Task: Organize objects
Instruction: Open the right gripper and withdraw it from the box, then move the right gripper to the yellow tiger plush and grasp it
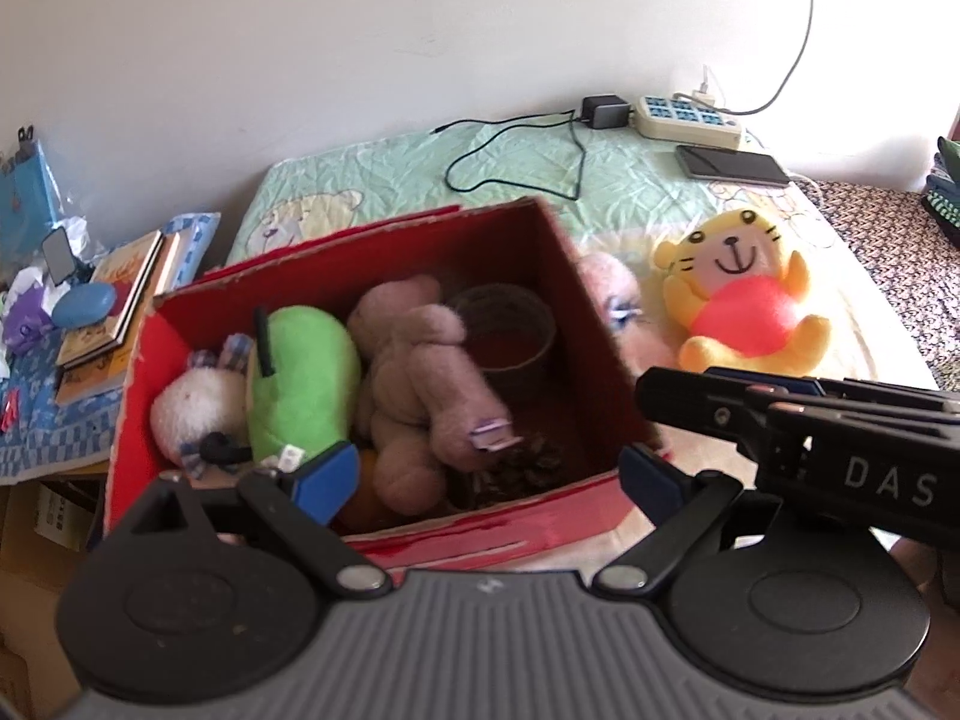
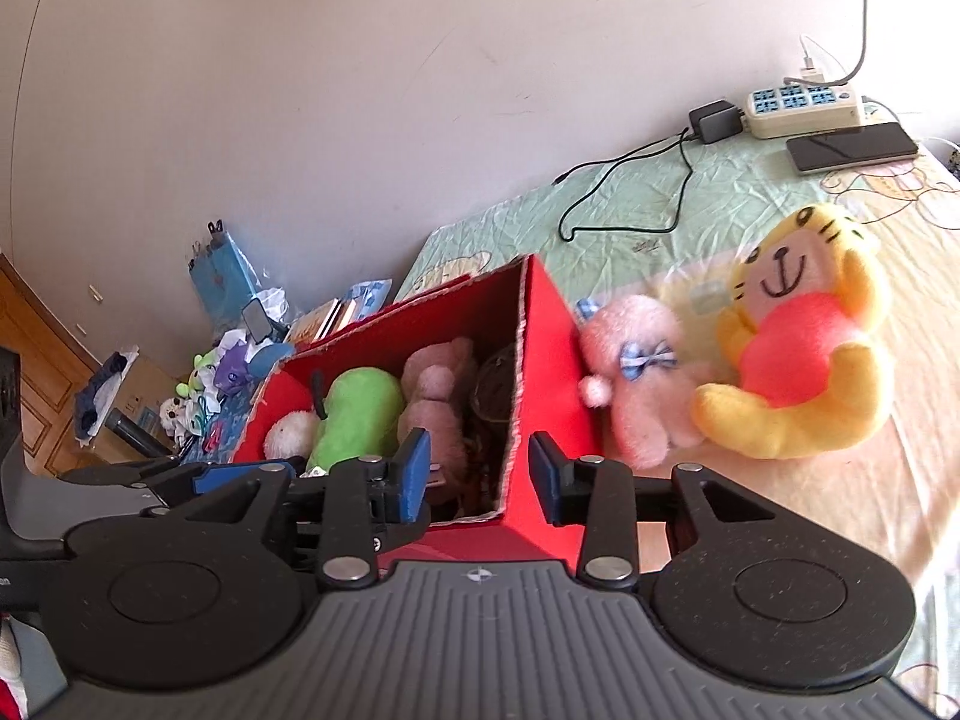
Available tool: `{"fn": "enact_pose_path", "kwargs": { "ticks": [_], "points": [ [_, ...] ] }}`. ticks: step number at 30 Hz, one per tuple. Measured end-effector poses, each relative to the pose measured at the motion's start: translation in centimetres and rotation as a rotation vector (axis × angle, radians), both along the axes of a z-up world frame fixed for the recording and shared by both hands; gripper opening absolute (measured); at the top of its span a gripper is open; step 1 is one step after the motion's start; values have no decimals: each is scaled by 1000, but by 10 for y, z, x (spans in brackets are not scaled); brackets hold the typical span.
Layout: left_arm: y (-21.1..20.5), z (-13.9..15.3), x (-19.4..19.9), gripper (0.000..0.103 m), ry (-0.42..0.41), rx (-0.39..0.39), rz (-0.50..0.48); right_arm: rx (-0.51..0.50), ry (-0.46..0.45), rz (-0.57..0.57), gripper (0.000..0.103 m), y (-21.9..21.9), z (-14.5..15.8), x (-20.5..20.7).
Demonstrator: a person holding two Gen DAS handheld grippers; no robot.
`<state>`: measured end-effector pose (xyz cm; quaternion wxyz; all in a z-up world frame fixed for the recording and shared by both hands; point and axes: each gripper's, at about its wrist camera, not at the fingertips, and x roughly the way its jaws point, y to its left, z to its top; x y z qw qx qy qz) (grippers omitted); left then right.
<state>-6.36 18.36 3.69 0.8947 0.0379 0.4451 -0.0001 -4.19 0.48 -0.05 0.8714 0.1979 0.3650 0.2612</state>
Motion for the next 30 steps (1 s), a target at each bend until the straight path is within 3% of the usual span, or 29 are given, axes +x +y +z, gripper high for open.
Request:
{"fn": "enact_pose_path", "kwargs": {
  "ticks": [12, 30],
  "points": [
    [-58, -1, 2, 94, 43, -40, -60, 10, 30, -30, 39, -52, -5, -1],
    [-143, -35, 21, 94, 114, -44, -128, 9, 112, -134, 40, -137, -30, 4]
  ]
}}
